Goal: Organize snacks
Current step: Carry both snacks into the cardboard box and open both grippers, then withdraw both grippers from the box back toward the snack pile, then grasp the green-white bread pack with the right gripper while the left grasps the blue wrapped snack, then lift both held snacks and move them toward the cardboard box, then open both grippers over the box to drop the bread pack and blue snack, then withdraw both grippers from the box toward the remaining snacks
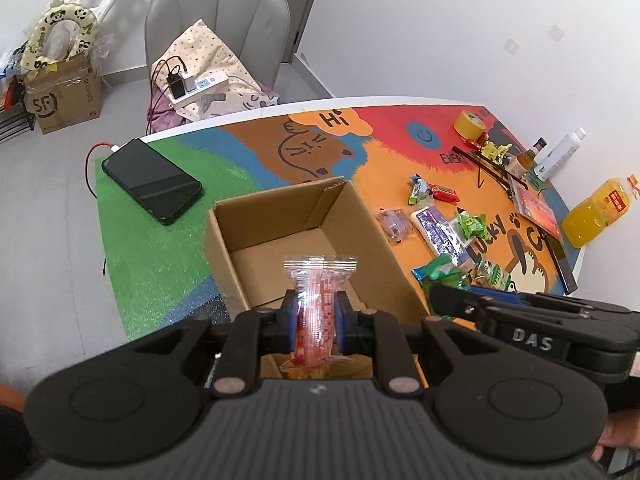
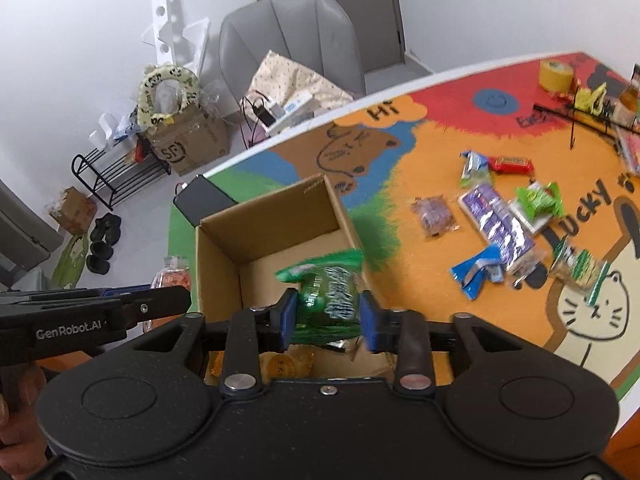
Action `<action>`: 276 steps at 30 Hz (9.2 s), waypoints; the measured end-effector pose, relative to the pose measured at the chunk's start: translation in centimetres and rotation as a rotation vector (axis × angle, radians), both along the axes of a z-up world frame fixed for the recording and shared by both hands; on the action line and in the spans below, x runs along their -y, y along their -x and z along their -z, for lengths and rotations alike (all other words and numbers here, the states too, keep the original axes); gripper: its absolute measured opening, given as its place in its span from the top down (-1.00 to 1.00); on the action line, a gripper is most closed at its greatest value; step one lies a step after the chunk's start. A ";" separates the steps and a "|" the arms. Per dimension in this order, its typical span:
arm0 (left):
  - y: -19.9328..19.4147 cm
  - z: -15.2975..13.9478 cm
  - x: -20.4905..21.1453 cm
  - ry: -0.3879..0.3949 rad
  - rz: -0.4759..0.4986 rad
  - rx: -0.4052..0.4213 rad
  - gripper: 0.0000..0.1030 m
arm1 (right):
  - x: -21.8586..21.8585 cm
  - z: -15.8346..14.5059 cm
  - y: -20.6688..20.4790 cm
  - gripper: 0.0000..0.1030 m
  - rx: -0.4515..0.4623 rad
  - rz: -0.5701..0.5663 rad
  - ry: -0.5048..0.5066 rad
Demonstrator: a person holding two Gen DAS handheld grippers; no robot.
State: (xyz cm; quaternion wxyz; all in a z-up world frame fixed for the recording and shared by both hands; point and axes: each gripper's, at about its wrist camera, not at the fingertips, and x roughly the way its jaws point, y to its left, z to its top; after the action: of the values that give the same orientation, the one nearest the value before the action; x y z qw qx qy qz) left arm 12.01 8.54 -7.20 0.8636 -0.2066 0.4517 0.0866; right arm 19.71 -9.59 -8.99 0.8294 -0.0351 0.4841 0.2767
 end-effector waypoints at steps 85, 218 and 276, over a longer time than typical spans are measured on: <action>-20.7 11.2 16.4 -0.046 0.107 -0.358 -0.07 | 19.5 8.4 -17.8 -0.79 -0.011 -0.085 0.178; -3.3 2.5 -5.3 -0.011 0.066 -0.113 0.06 | -3.8 1.4 2.7 0.13 0.087 0.036 0.094; -5.3 -1.5 6.1 -0.020 0.134 -0.007 -1.00 | 13.0 -0.7 0.2 -0.98 0.245 0.165 -0.006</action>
State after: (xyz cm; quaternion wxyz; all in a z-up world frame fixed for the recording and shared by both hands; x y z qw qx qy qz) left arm 17.32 2.45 -5.66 0.8678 -0.1668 0.4668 0.0341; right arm 19.52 -22.64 -8.30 0.9023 -0.0264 0.3796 0.2026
